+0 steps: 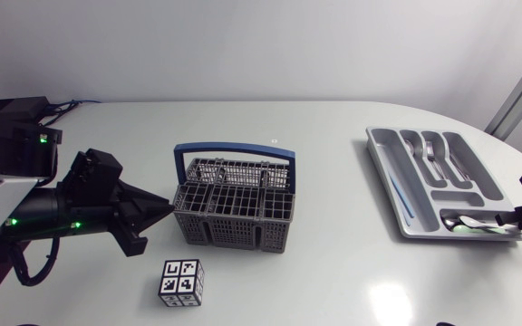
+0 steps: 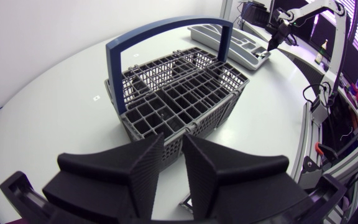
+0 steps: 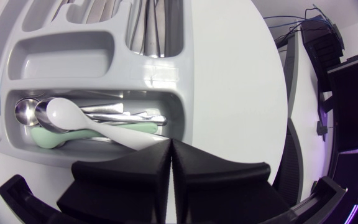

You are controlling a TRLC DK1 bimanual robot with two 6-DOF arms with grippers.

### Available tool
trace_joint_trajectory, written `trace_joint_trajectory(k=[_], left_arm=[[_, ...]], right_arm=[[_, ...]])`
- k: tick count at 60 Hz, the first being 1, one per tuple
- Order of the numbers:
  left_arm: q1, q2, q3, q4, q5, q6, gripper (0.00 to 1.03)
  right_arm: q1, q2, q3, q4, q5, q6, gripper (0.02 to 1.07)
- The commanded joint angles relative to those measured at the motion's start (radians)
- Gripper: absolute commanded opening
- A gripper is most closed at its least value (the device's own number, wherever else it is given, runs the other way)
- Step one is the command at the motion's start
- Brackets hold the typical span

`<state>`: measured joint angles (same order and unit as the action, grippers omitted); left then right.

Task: Transfer all utensils from the basket to the drawer tray.

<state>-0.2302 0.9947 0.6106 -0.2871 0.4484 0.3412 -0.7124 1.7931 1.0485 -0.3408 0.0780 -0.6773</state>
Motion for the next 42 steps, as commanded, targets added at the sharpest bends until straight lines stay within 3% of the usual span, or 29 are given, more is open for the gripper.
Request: trace_joint_trajectory(k=[1, 42], left_arm=[[-0.003, 0.001, -0.029, 0.006, 0.012, 0.004, 0.25], [-0.008, 0.002, -0.026, 0.008, 0.012, 0.001, 0.25]], right_arm=[[0.01, 0.0, -0.004, -0.006, -0.001, 0.019, 0.08], [0.008, -0.029, -0.074, 0.006, -0.001, -0.002, 0.08]])
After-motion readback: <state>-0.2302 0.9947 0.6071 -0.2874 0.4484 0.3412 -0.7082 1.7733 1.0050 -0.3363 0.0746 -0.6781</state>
